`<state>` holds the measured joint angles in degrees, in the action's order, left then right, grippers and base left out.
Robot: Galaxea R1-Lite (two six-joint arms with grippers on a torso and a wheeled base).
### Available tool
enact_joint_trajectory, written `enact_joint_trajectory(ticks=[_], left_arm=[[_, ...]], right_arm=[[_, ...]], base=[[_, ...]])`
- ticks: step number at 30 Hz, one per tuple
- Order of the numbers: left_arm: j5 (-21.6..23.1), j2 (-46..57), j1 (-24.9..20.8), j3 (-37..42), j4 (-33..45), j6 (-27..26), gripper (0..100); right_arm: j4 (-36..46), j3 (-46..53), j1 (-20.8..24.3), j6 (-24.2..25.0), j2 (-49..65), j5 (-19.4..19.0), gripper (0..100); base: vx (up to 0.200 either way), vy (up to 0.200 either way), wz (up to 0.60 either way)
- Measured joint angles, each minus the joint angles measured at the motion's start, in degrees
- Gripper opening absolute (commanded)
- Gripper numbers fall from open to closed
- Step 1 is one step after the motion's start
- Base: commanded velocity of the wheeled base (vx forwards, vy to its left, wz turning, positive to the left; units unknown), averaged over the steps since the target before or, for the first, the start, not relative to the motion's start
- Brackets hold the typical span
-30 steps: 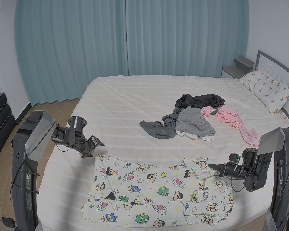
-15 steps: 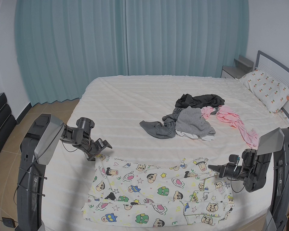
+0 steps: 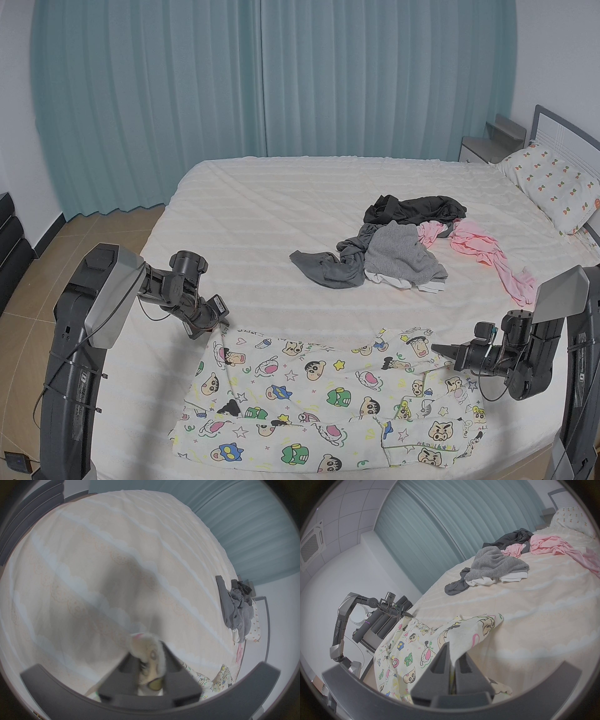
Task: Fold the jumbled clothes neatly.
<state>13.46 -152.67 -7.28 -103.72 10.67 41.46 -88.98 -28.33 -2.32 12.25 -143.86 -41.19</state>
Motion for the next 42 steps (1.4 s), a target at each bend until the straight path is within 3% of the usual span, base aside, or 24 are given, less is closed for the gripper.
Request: enact_joint_trajectory(ticks=[15, 28, 36, 42], left_arm=[[-2.6, 2.9, 0.8, 4.9, -3.9, 0.3, 0], [-2.5, 7.8, 1.3, 23.4, -34.2, 0.1, 0], [-1.8, 10.6, 1.6, 32.7, -44.4, -0.2, 0], [1.8, 14.0, 2.4, 39.1, -48.7, -0.5, 0]], right_arm=[[0.0, 0.5, -0.1, 0.2, 1.2, 0.9, 0], [0.0, 1.0, -0.5, 0.4, 3.2, 0.9, 0], [0.0, 1.7, -0.7, 1.1, 4.8, 0.9, 0], [0.0, 3.9, -0.8, 1.2, 6.7, 0.3, 0]], base=[[0.000, 0.000, 0.00], [0.000, 0.000, 0.00], [0.000, 0.000, 0.00], [0.000, 0.000, 0.00]])
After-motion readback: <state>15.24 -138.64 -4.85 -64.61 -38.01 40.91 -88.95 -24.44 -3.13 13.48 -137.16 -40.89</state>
